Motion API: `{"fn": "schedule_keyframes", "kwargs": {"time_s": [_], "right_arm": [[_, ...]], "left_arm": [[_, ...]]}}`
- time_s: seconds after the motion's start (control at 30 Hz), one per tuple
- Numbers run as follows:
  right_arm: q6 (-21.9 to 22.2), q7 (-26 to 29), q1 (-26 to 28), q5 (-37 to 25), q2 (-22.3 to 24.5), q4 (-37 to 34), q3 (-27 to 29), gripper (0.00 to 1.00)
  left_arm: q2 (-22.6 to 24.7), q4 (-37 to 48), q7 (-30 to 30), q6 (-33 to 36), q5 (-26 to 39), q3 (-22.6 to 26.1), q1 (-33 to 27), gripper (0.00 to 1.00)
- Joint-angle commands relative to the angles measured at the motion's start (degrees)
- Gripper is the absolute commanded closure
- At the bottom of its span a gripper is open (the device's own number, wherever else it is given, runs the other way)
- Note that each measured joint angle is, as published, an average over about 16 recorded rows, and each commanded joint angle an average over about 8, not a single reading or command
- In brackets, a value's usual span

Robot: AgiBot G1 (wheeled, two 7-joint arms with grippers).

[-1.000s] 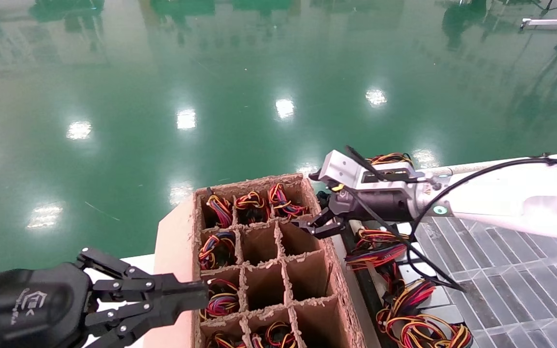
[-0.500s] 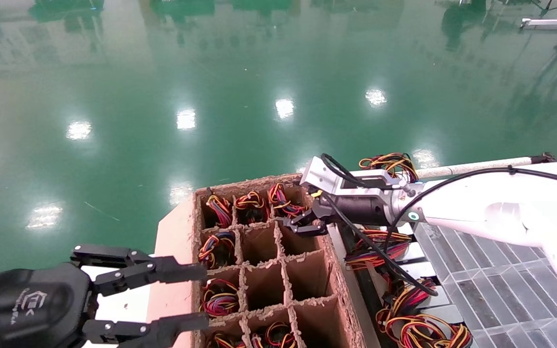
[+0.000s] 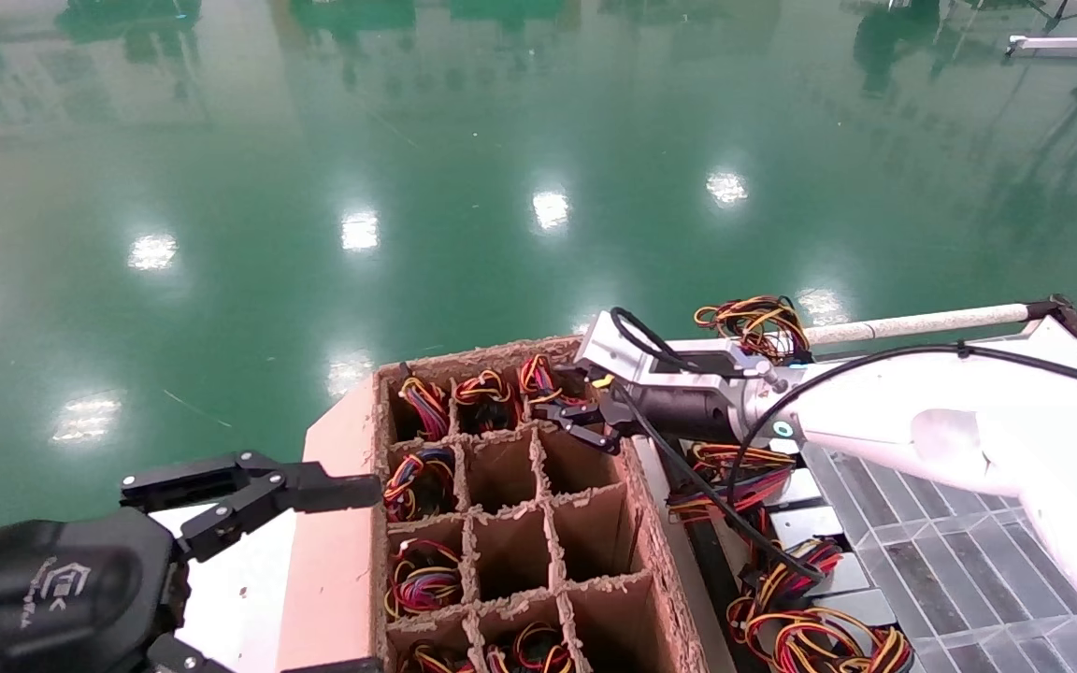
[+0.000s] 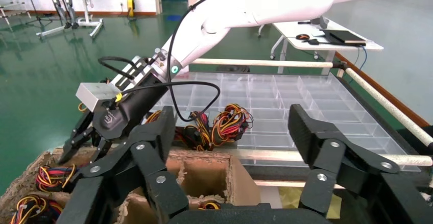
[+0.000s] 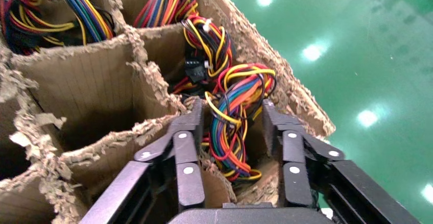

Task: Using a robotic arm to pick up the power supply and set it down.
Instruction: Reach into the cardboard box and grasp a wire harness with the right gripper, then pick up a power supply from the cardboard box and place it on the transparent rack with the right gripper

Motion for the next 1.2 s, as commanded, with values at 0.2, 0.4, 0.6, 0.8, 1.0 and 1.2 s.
{"fn": "schedule_keyframes", "kwargs": {"time_s": [0.2,0.4,0.6,0.8,1.0,1.2], "right_arm": [[0.7,-0.1,-0.5,0.2,-0.2,-0.1,0.1,1.00],[0.8,0.2,-0.6,0.4,-0.2,0.0,0.2,1.00],[0.3,0.5,-0.1,0.9,0.1,0.2,0.5,1.00],[-1.9,0.6,1.2,2.1,1.1,0.3,1.3,1.00],[-4.9,-0.1,3.0,3.2,2.4,0.8,2.0,1.00],[-8.6,-1.3,5.6,3.9,3.6,1.6,2.5,1.00]], "left_arm": [[0.0,0.0,0.0,0.0,0.0,0.0,0.0,0.00],[0.0,0.0,0.0,0.0,0.0,0.0,0.0,0.00],[0.0,0.0,0.0,0.0,0.0,0.0,0.0,0.00],[0.0,0.0,0.0,0.0,0.0,0.0,0.0,0.00],[0.0,0.0,0.0,0.0,0.0,0.0,0.0,0.00],[0.0,0.0,0.0,0.0,0.0,0.0,0.0,0.00]]}}
